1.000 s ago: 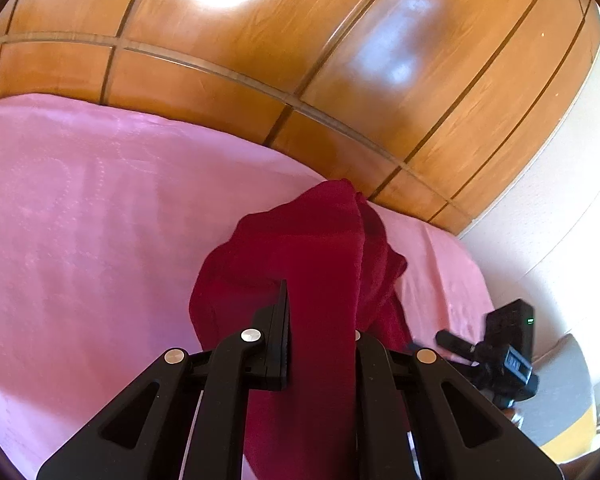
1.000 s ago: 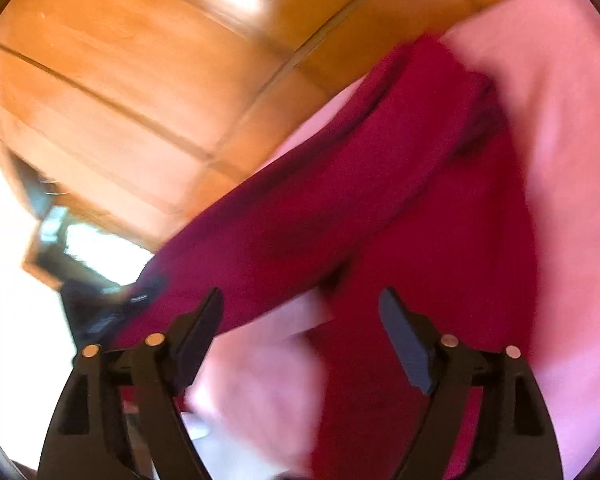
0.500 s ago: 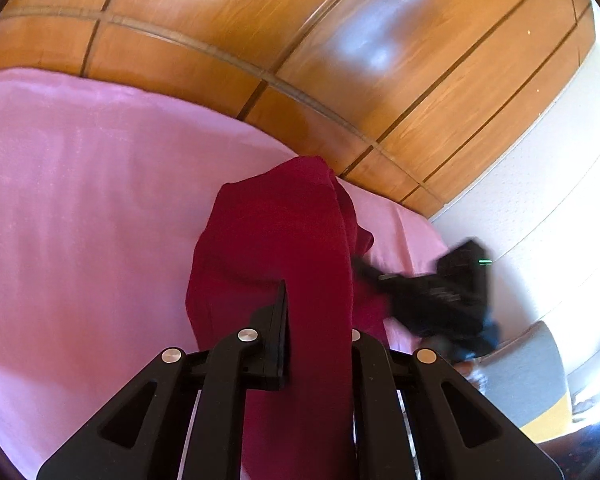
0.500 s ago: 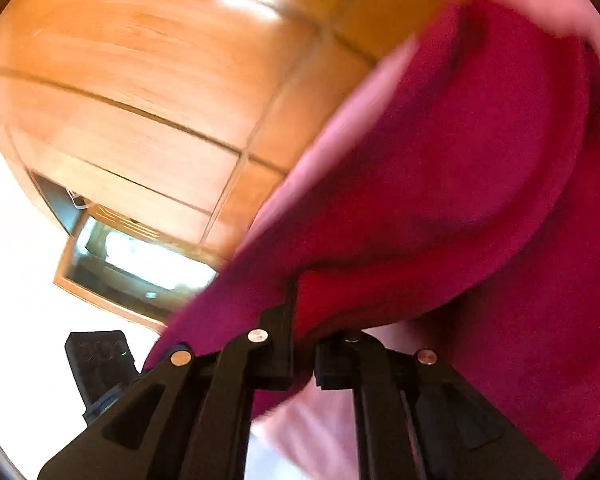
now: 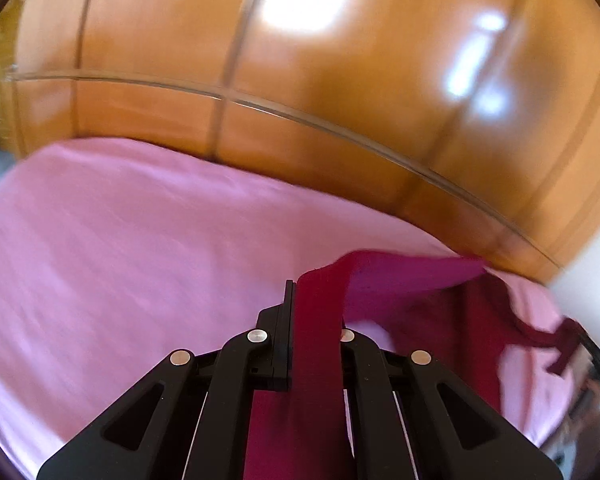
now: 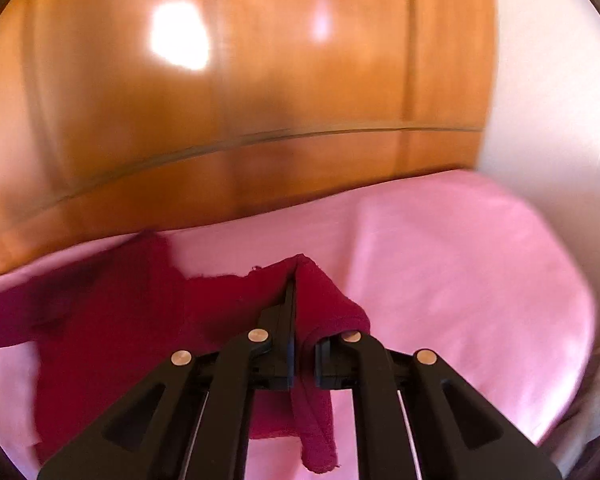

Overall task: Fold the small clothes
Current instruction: 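Lift and shake the sweater out with both tools, then lay it flat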

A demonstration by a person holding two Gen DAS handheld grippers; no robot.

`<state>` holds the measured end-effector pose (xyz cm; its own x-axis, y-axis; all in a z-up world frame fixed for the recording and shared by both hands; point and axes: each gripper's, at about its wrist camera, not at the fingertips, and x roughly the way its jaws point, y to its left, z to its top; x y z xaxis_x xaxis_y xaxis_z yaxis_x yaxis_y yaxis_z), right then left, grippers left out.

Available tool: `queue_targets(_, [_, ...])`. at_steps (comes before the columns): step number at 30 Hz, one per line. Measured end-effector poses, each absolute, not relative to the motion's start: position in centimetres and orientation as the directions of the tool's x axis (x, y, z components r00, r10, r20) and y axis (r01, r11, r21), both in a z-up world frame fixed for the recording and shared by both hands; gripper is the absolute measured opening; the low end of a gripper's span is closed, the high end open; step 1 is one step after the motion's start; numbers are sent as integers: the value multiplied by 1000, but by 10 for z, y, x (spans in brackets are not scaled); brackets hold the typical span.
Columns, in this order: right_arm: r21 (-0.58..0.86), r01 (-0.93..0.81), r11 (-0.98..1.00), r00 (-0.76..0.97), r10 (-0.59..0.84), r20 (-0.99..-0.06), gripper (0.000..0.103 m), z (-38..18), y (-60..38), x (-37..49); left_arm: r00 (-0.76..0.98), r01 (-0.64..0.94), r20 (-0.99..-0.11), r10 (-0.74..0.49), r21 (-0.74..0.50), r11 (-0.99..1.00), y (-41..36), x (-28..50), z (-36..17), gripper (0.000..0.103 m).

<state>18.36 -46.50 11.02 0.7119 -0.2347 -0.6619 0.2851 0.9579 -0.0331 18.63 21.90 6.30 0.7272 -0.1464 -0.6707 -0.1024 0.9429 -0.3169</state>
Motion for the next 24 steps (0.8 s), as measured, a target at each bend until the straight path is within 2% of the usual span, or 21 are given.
queue_targets(1, [-61,310,949,698,-271,-663,5,107,-468,193,722,-136,-683,-111,-298,945,227,198,62,3])
queue_targets(3, [-22,304,952,663,-228,-713,8,95,-487,221,697,-196,-714,-65,-277,941,242,227,58,3])
queue_targets(4, [-7,318,948,648,-223,-728,23,91,-490,229,678,-210,-732,-68,-281,936,247,241,53,3])
queue_targets(5, [1,332,943,633,-222,-742,42,87,-480,241,659,-252,-751,-39,-270,929,253,252,46,6])
queue_targets(6, [5,338,941,621,-219,-753,46,81,-478,236,643,-273,-765,-27,-262,926,256,258,42,14])
queue_targets(7, [8,338,941,614,-214,-760,52,81,-474,234,634,-282,-773,-16,-250,926,257,263,38,15])
queue_targets(8, [22,328,945,609,-193,-769,66,76,-472,230,626,-295,-780,17,-217,931,258,266,35,15])
queue_targets(10, [18,315,949,611,-188,-769,82,76,-472,214,608,-337,-787,101,-141,931,264,268,31,15])
queue_targets(11, [2,311,950,612,-199,-765,85,74,-470,198,606,-346,-789,105,-142,928,269,266,28,25])
queue_targets(12, [-9,304,953,610,-202,-766,88,73,-468,190,600,-371,-792,116,-147,917,277,262,26,45])
queue_targets(13, [-7,307,952,604,-201,-771,91,71,-470,180,601,-397,-788,136,-147,906,283,256,27,52])
queue_targets(14, [11,307,952,596,-183,-782,91,68,-470,166,609,-414,-778,151,-150,898,288,250,27,54])
queue_targets(17, [46,275,960,599,-134,-790,91,64,-456,132,645,-357,-760,80,-207,911,286,221,24,54])
queue_targets(19, [110,215,970,595,-41,-803,91,59,-436,107,654,-266,-757,-3,-234,935,268,199,14,54])
queue_targets(21, [191,130,973,574,83,-815,88,52,-408,81,632,-143,-766,-121,-268,953,237,178,-1,40])
queue_targets(24, [329,31,944,521,265,-811,75,42,-366,51,550,20,-765,-335,-389,921,187,145,-29,35])
